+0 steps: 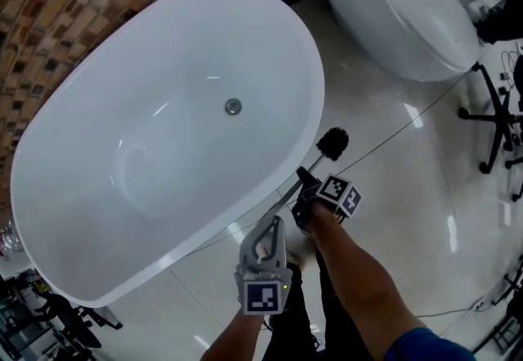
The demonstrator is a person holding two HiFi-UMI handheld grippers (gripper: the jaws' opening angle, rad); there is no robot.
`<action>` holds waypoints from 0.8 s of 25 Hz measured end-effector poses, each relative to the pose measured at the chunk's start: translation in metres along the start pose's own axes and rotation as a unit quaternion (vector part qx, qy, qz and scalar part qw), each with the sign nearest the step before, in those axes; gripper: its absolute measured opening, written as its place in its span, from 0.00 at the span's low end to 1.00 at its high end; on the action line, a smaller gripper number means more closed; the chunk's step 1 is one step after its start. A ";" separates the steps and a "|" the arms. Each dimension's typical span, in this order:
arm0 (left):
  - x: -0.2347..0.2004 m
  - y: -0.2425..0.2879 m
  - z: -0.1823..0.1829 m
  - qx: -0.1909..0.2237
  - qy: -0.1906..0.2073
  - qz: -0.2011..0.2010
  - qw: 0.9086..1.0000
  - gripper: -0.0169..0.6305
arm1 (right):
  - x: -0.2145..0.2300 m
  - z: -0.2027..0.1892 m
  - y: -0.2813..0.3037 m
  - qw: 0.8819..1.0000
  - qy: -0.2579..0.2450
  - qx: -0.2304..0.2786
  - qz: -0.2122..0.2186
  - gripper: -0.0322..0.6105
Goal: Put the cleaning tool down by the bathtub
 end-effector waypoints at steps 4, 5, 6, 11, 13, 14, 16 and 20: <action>0.010 0.012 -0.013 0.002 -0.024 -0.003 1.000 0.02 | 0.013 0.005 0.036 1.000 0.017 -0.020 -0.008 0.15; 0.013 0.013 -0.017 -0.002 -0.030 -0.004 1.000 0.02 | 0.016 0.005 0.044 0.999 0.023 -0.026 -0.011 0.16; 0.015 0.014 -0.022 -0.006 -0.033 -0.006 0.999 0.02 | 0.020 0.005 0.051 0.999 0.031 -0.032 -0.013 0.16; 0.031 0.022 -0.042 -0.019 -0.052 -0.011 0.998 0.02 | 0.034 0.009 0.073 0.996 0.050 -0.080 -0.002 0.39; 0.038 0.025 -0.048 -0.031 -0.024 -0.030 0.999 0.02 | 0.034 0.004 0.070 0.993 0.048 -0.109 0.023 0.39; 0.040 0.025 -0.051 -0.040 -0.004 -0.044 0.998 0.02 | 0.035 0.002 0.065 0.991 0.048 -0.119 0.036 0.39; 0.041 0.025 -0.050 -0.042 -0.002 -0.047 0.998 0.02 | 0.037 0.000 0.050 0.990 0.046 -0.123 0.056 0.35; 0.042 0.023 -0.032 -0.021 -0.049 -0.026 0.998 0.02 | 0.045 0.003 0.006 0.991 0.011 -0.115 0.074 0.15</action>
Point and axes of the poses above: the fingertips, and each gripper's own axes: y forward along the fingers, x to its right, z out of its top, the point moved 3 cm from there along -y, backward along the fingers, and after that the axes turned 11 degrees about y, right-handed, at the moved point
